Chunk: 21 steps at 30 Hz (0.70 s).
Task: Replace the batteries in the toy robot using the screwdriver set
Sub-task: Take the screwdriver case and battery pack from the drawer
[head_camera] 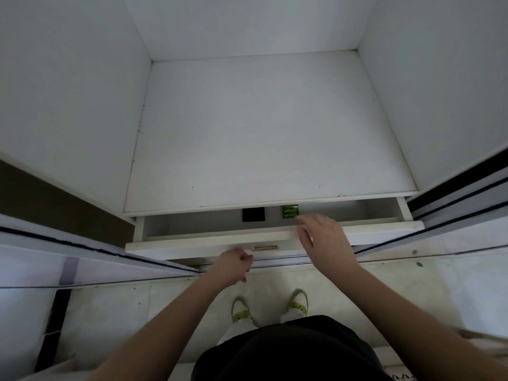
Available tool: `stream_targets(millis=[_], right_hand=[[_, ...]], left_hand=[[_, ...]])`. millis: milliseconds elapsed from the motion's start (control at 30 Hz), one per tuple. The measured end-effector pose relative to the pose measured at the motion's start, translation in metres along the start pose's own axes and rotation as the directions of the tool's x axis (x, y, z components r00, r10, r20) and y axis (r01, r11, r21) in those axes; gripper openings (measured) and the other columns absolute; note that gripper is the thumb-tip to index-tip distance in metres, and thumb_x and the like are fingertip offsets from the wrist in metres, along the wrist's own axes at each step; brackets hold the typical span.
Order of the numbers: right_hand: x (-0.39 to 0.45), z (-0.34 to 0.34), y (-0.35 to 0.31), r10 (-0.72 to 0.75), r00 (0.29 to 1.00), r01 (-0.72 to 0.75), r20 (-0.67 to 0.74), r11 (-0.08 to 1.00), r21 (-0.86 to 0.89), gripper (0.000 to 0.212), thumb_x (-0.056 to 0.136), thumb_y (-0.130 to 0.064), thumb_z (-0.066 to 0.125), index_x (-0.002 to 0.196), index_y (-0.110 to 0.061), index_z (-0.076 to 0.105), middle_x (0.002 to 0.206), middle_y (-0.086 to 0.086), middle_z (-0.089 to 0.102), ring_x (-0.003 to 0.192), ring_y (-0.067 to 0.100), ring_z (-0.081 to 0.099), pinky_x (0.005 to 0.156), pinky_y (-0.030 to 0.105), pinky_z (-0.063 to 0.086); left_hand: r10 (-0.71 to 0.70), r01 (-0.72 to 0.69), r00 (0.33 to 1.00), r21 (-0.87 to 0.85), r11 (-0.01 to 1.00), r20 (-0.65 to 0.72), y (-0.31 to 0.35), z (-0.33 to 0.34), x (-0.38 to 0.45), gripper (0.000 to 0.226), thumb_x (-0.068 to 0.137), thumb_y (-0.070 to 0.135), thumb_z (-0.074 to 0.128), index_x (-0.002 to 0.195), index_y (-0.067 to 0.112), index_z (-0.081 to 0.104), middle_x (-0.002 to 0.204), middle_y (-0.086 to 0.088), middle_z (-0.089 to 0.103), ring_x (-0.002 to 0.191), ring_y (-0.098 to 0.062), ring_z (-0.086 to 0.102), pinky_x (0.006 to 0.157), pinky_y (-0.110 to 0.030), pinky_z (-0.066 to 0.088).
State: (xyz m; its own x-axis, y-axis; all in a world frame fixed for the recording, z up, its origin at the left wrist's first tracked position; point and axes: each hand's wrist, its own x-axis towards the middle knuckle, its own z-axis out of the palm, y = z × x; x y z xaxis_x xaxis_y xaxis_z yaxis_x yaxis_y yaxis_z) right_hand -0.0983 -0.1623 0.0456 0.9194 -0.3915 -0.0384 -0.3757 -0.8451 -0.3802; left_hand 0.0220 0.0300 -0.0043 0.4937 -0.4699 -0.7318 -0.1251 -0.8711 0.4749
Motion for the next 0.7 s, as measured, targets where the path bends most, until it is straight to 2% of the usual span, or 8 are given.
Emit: stream_targets(millis=[100, 200, 267, 333, 400, 500, 600, 700], right_hand=[[-0.004, 0.013, 0.014, -0.010, 0.998, 0.017, 0.062, 0.994, -0.112, 0.038, 0.099, -0.037, 0.036, 0.112, -0.019, 0.067, 0.105, -0.001, 0.070, 0.094, 0.021, 0.063, 0.091, 0.035, 0.046], [-0.007, 0.017, 0.014, -0.012, 1.000, 0.013, 0.006, 0.993, -0.120, 0.042, 0.096, -0.037, 0.032, 0.096, -0.020, 0.070, 0.085, -0.002, 0.069, 0.076, 0.019, 0.063, 0.080, 0.033, 0.049], [-0.008, 0.017, 0.012, -0.013, 1.000, 0.012, -0.012, 0.989, -0.144, 0.043, 0.094, -0.035, 0.031, 0.083, -0.020, 0.070, 0.072, -0.003, 0.065, 0.065, 0.019, 0.059, 0.072, 0.032, 0.049], [-0.011, 0.016, 0.011, -0.018, 1.000, 0.017, -0.006, 0.986, -0.163, 0.041, 0.090, -0.033, 0.031, 0.074, -0.020, 0.067, 0.065, -0.005, 0.061, 0.059, 0.019, 0.057, 0.066, 0.030, 0.048], [-0.015, 0.012, 0.010, -0.020, 1.000, 0.023, 0.024, 0.986, -0.167, 0.038, 0.085, -0.032, 0.033, 0.069, -0.021, 0.067, 0.064, -0.005, 0.060, 0.058, 0.018, 0.058, 0.062, 0.027, 0.043], [-0.012, 0.004, 0.009, 0.029, 0.987, -0.008, 0.158, 0.991, -0.133, 0.034, 0.090, -0.030, 0.038, 0.077, -0.018, 0.066, 0.074, -0.003, 0.062, 0.068, 0.019, 0.060, 0.061, 0.025, 0.042], [0.003, 0.000, 0.012, 0.145, 0.934, -0.127, 0.325, 0.989, -0.077, 0.031, 0.095, -0.033, 0.040, 0.083, -0.016, 0.063, 0.081, 0.002, 0.065, 0.075, 0.021, 0.060, 0.066, 0.030, 0.048], [0.019, 0.005, 0.020, 0.248, 0.893, -0.287, 0.374, 0.957, 0.051, 0.025, 0.094, -0.032, 0.046, 0.096, -0.016, 0.066, 0.091, 0.006, 0.068, 0.082, 0.022, 0.061, 0.071, 0.030, 0.049]], left_hand=[[0.196, -0.188, 0.979, 0.123, 0.974, -0.062, 0.019, -0.015, -0.027, 0.034, 0.100, 0.040, 0.040, 0.104, 0.018, 0.066, 0.100, 0.000, 0.067, 0.088, -0.015, 0.064, 0.081, -0.034, 0.053], [0.391, -0.359, 0.895, 0.173, 0.917, -0.217, 0.043, -0.028, -0.054, 0.030, 0.100, 0.043, 0.041, 0.102, 0.026, 0.065, 0.094, 0.010, 0.064, 0.086, -0.006, 0.058, 0.077, -0.028, 0.050], [0.471, -0.404, 0.819, 0.253, 0.879, -0.328, 0.049, -0.031, -0.052, 0.026, 0.100, 0.039, 0.042, 0.102, 0.024, 0.063, 0.094, 0.009, 0.061, 0.085, -0.006, 0.056, 0.077, -0.028, 0.047], [0.495, -0.363, 0.790, 0.375, 0.853, -0.363, 0.046, -0.030, -0.037, 0.024, 0.100, 0.038, 0.043, 0.106, 0.025, 0.062, 0.098, 0.009, 0.060, 0.090, -0.011, 0.057, 0.079, -0.032, 0.045], [0.442, -0.265, 0.832, 0.460, 0.847, -0.335, 0.039, -0.023, -0.020, 0.025, 0.099, 0.039, 0.042, 0.110, 0.025, 0.061, 0.103, 0.007, 0.060, 0.095, -0.016, 0.058, 0.080, -0.032, 0.043], [0.331, -0.205, 0.904, 0.407, 0.890, -0.269, 0.031, -0.010, -0.009, 0.030, 0.099, 0.038, 0.038, 0.106, 0.022, 0.062, 0.100, 0.002, 0.062, 0.092, -0.021, 0.060, 0.079, -0.033, 0.046], [0.299, -0.178, 0.936, 0.485, 0.856, -0.185, 0.025, 0.001, -0.008, 0.033, 0.100, 0.036, 0.032, 0.103, 0.022, 0.062, 0.097, 0.000, 0.062, 0.093, -0.022, 0.058, 0.080, -0.033, 0.044], [0.257, -0.169, 0.959, 0.488, 0.857, -0.120, 0.023, 0.002, -0.008, 0.033, 0.099, 0.038, 0.033, 0.103, 0.022, 0.062, 0.098, 0.002, 0.060, 0.093, -0.019, 0.055, 0.078, -0.032, 0.040]])
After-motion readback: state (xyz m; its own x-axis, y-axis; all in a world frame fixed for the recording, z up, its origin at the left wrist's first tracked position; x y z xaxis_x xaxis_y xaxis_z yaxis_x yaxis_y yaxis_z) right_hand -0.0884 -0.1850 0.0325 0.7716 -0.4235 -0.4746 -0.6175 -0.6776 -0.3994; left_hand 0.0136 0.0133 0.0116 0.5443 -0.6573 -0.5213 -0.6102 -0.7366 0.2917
